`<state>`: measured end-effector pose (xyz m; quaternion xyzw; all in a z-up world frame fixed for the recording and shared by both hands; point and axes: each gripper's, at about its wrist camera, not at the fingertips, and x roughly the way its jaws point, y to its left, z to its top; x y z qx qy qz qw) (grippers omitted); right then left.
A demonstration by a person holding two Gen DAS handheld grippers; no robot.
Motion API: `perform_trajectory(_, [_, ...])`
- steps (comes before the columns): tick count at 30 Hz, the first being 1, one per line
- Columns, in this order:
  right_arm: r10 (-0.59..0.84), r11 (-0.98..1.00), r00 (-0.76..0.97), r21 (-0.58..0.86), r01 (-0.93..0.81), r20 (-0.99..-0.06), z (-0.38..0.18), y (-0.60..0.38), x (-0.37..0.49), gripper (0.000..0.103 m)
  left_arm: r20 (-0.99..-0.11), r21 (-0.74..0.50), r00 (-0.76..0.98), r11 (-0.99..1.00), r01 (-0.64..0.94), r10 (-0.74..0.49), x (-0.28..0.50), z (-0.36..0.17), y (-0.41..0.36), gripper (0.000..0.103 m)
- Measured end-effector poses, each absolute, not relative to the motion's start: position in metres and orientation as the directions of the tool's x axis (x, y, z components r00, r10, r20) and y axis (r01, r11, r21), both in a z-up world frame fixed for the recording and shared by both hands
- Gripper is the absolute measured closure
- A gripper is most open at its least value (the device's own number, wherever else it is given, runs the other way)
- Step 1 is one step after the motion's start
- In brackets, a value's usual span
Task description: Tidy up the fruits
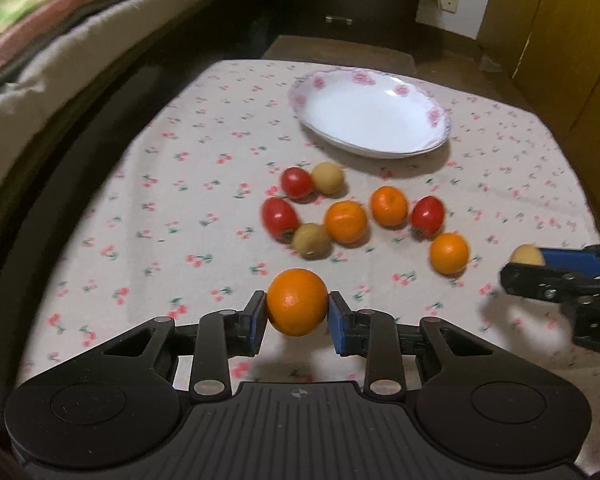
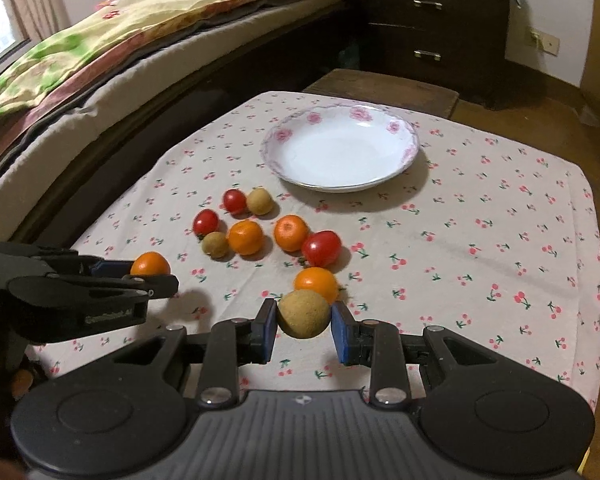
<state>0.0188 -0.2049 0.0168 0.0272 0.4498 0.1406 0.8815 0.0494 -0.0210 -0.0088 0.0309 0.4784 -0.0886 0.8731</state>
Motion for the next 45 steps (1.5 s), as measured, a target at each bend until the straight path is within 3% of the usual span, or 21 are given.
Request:
perform_trajectory(8, [0.256,0.966,0.558,0.18,-0.188,-0.789,0.019,-0.212,0.042,0.073,-0.816,-0.083,0.544,0.971,0.226,-0.196,0.068,0.005,-0.043,0.063])
perform_trajectory(29, [0.204,0.977,0.604,0.123,-0.174,-0.77,0.055,-0.209,0.128,0.073,-0.781,-0.144,0.576,0.967,0.209,-0.241,0.152,0.033,-0.065,0.063])
perform_trajectory(45, [0.195,0.979,0.559,0.128,-0.158,-0.806,0.026,-0.212,0.186,0.073,-0.815,-0.126,0.543,0.976,0.175,-0.203,0.202,0.01,-0.076,0.065])
